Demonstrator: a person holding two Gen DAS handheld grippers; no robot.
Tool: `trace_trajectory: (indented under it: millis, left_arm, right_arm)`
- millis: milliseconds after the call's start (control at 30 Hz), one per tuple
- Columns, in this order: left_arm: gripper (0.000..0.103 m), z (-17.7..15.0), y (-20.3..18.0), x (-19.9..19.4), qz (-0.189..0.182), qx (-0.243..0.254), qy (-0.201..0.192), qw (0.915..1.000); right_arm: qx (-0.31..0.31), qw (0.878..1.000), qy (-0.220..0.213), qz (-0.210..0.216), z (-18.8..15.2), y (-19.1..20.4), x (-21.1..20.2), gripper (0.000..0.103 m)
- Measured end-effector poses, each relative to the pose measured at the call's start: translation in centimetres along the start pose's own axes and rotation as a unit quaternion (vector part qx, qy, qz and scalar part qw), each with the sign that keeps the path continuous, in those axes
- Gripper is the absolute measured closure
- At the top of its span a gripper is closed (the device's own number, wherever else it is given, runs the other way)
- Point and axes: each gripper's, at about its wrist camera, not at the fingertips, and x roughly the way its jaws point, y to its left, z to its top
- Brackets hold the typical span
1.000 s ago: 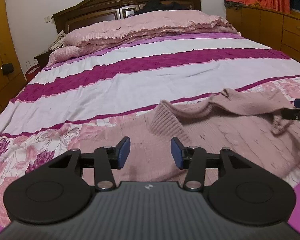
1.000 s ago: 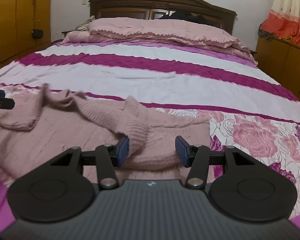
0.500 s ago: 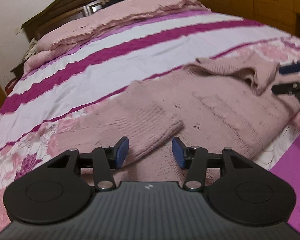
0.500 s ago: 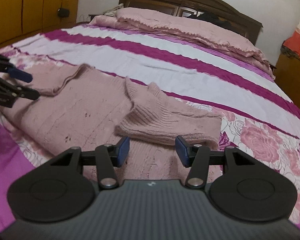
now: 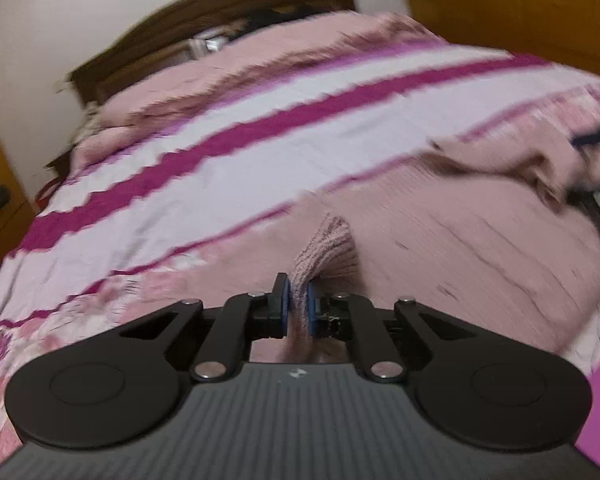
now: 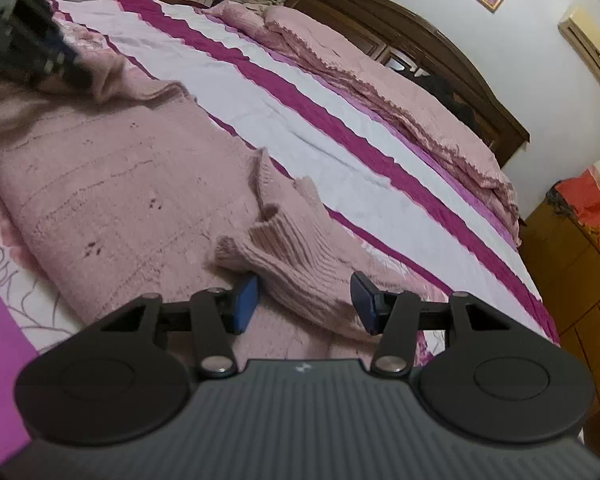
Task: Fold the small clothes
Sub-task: 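Pinch the folded hem with the left gripper while the right gripper pinches it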
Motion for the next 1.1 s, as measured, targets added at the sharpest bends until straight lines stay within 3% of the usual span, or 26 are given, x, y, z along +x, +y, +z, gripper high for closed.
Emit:
trace_trajectory:
  millis: [233, 433, 567, 600, 633, 667, 767, 867, 967, 1100]
  left_arm:
    - [0.092, 1.4, 5.6, 2.7, 0.083, -0.063, -0.001, 0.9946]
    - [0.083, 0.8, 8.3, 5.6, 0.096, -0.109, 0.047, 0.9883]
    - [0.076, 0.2, 9.2, 5.5, 0.13, -0.115, 0.051, 0.9834]
    - [0.076, 0.1, 9.5, 5.4, 0.136, -0.119, 0.052, 0.9821]
    - [0.074, 0.2, 9.8, 5.1, 0.138, -0.125, 0.052, 0.9812]
    - [0.074, 0.2, 10.1, 4.9, 0.135, -0.132, 0.051, 0.9807]
    - [0.072, 0.4, 10.1, 3.1, 0.124, -0.142, 0.037, 0.9814]
    - [0.069, 0.5, 9.2, 1.6, 0.114, -0.141, 0.021, 0.9832]
    - [0.067, 0.5, 8.3, 1.0, 0.102, -0.144, 0.017, 0.9841]
    - [0.066, 0.4, 7.2, 1.2, 0.086, -0.142, 0.019, 0.9859]
  right_arm:
    - [0.026, 1.0, -0.008, 0.01, 0.0, -0.6, 0.5, 0.051]
    - [0.037, 0.999, -0.016, 0.016, 0.0, -0.9, 0.5, 0.052]
    - [0.05, 0.998, -0.021, 0.025, -0.1, -1.2, 0.5, 0.052]
    - [0.053, 0.998, -0.023, 0.03, -0.1, -1.4, 0.6, 0.058]
    - [0.058, 0.997, -0.024, 0.038, -0.1, -1.5, 0.6, 0.077]
    - [0.065, 0.997, -0.025, 0.044, -0.1, -1.7, 0.6, 0.085]
    - [0.082, 0.995, -0.046, 0.035, 0.2, -2.4, 0.2, 0.088]
    - [0.117, 0.991, -0.059, -0.001, 0.6, -4.1, 0.3, 0.088]
    - [0.16, 0.986, -0.042, -0.026, 0.5, -6.2, 1.8, 0.088]
    - [0.232, 0.971, 0.019, -0.055, -0.4, -8.9, 5.2, 0.086]
